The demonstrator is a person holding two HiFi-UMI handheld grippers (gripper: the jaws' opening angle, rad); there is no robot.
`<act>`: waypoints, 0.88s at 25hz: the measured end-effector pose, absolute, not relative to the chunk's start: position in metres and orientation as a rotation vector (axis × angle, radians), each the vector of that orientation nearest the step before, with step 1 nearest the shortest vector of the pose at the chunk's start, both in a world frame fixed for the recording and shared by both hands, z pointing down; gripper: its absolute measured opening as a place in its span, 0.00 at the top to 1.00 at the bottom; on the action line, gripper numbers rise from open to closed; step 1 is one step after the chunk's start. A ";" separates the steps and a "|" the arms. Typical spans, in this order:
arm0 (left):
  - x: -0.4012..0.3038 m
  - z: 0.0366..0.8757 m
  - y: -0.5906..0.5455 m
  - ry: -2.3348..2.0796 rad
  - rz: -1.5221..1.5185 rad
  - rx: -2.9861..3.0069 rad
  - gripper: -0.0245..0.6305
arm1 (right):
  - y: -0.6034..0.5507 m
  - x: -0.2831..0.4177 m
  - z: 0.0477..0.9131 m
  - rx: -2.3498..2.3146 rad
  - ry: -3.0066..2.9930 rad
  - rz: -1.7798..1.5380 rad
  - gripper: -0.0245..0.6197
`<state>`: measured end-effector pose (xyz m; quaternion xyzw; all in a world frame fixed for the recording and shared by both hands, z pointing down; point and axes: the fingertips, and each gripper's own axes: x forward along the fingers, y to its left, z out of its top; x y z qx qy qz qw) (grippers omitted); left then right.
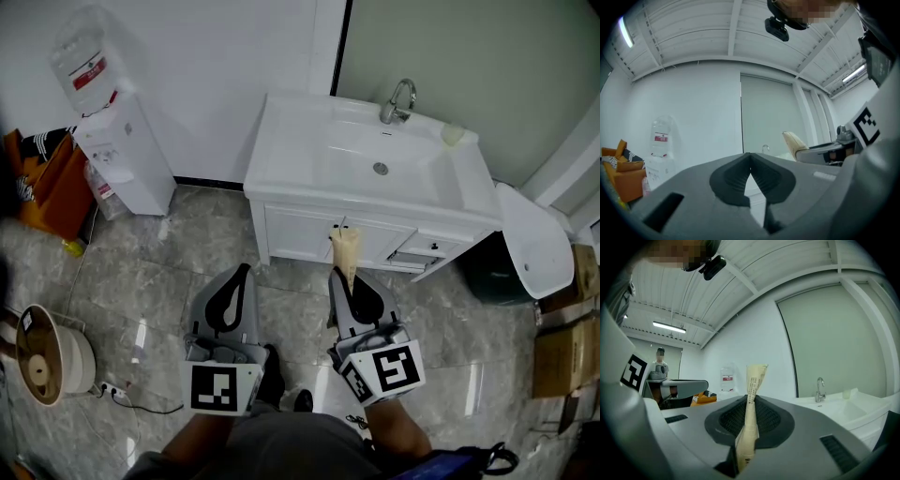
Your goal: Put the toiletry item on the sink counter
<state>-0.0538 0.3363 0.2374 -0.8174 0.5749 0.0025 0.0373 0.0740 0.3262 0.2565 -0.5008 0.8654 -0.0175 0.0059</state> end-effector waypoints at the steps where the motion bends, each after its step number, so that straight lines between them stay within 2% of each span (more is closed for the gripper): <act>1: -0.058 0.236 0.325 1.758 0.010 -2.509 0.95 | 0.315 0.070 0.256 -1.572 2.708 -0.053 0.91; 11: -0.097 0.222 0.244 1.704 0.077 -2.526 0.95 | 0.240 0.038 0.234 -1.635 2.669 0.033 0.91; 22: -0.097 0.218 0.206 1.654 0.101 -2.545 0.95 | 0.208 0.039 0.221 -1.679 2.634 0.067 0.91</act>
